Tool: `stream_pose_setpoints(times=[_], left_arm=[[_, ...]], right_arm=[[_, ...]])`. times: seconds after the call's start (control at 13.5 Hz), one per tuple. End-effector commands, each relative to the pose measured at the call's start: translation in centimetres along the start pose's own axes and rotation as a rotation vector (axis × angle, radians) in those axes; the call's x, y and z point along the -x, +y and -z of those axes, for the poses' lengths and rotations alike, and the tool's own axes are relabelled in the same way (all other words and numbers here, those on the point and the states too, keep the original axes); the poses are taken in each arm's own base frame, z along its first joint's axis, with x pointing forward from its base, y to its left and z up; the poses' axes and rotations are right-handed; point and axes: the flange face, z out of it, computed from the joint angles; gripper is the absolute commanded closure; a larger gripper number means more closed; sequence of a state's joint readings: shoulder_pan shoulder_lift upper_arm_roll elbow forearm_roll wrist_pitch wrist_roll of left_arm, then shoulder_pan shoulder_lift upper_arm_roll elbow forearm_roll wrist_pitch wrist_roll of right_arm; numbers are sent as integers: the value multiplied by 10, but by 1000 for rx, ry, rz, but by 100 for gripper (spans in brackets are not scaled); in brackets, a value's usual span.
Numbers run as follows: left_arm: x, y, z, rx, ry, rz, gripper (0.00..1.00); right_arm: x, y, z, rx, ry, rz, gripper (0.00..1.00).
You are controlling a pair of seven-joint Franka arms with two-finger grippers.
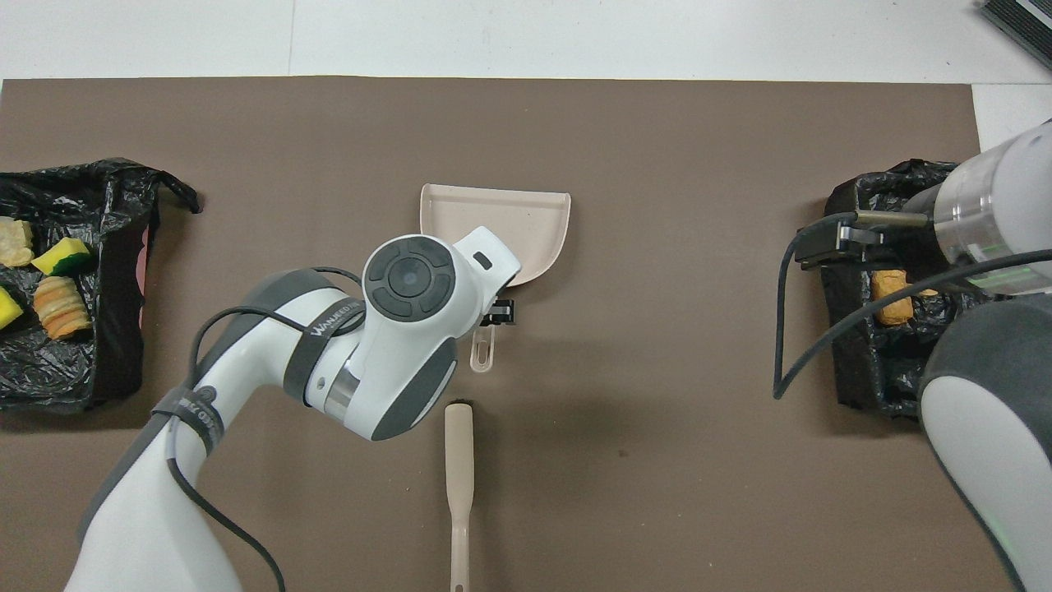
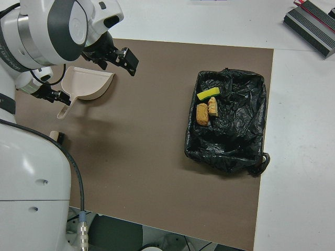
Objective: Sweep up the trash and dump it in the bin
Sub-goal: 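Lower the empty dustpan onto the table center with the left gripper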
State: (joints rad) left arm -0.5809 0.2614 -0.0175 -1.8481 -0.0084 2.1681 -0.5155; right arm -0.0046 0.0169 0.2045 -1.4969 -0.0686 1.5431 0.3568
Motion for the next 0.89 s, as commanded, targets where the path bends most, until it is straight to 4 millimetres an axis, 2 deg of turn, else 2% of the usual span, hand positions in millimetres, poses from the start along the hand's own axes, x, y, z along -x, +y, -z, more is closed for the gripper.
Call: stream_pose_setpoints(times=[0.0,0.15,0.3,0.37,0.59,0.82], left_arm=[[-16,-43,36,3,20,58,0],[-23,-79,69,6,40,61,0],[-26,-132,100,-7,29,34,0],[-26,-158,110,-17,8,20,0],[-27,-233,130,-28,-24,-31,0],[-15,-279,153,-30,-47,-71,0]], right_arm=[[15,13,-6,-21,-39,3,0],[7,22,-7,-33,-34,-15,0],[1,23,-3,-40,-29,-20,0],[1,22,4,-42,-19,-21,0],[2,26,6,-30,-27,-24,0],[9,34,23,-20,-56,-31,0]])
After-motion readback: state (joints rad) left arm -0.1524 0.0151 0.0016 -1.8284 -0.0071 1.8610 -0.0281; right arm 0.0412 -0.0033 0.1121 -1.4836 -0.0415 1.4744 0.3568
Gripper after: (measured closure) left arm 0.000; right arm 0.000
